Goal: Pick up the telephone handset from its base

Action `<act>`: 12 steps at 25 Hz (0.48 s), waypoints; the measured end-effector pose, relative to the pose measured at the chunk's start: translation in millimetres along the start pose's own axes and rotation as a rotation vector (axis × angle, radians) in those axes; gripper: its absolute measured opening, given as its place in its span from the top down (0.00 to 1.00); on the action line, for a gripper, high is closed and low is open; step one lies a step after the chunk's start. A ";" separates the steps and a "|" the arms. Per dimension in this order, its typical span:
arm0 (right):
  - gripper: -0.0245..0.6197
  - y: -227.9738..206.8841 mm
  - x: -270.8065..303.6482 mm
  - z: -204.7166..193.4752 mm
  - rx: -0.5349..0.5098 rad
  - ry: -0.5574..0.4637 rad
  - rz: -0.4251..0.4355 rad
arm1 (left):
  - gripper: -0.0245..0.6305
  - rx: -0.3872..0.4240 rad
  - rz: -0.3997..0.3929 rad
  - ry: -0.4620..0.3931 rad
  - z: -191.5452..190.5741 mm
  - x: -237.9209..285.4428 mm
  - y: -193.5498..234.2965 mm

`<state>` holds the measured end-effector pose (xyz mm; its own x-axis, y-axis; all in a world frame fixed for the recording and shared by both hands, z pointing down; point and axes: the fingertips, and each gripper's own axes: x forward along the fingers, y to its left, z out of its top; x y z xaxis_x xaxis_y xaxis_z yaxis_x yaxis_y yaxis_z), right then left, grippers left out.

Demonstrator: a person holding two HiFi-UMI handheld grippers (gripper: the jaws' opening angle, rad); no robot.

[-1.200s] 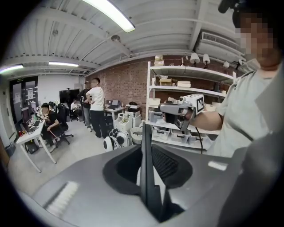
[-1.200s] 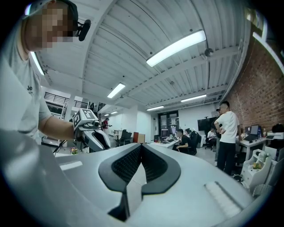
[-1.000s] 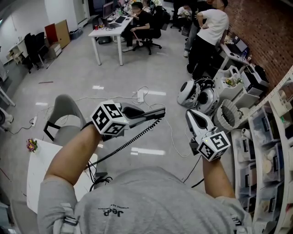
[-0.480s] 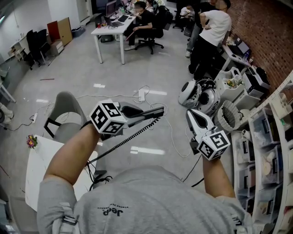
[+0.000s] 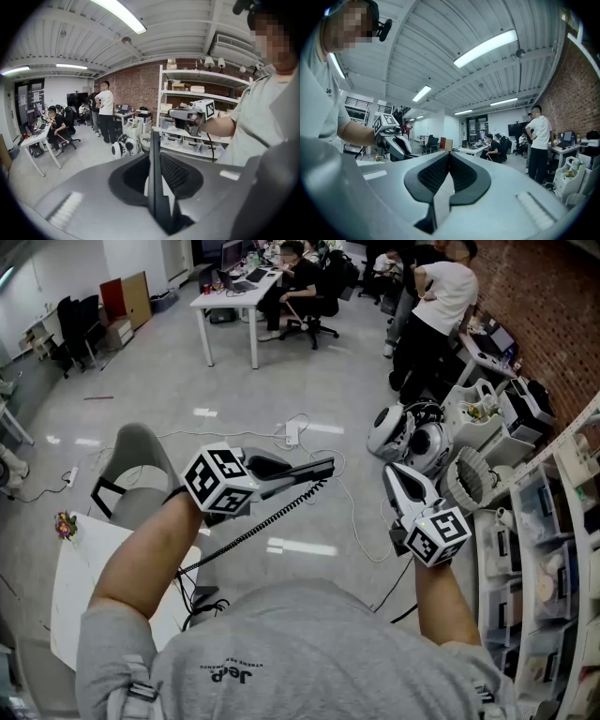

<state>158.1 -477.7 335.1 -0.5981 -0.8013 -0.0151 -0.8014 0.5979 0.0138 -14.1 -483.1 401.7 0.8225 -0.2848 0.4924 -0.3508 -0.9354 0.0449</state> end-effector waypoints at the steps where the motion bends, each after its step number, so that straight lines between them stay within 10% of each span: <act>1: 0.96 -0.3 0.2 0.0 -0.001 0.001 -0.002 | 0.75 -0.001 -0.001 0.001 -0.4 -0.1 0.0; 12: 0.96 -8.5 0.2 1.6 0.007 0.001 -0.029 | 0.75 0.000 -0.008 0.006 1.3 1.3 1.1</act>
<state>164.8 -482.9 333.4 -0.5743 -0.8185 -0.0144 -0.8186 0.5743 0.0067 -12.8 -484.8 401.3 0.8226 -0.2758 0.4972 -0.3438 -0.9378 0.0486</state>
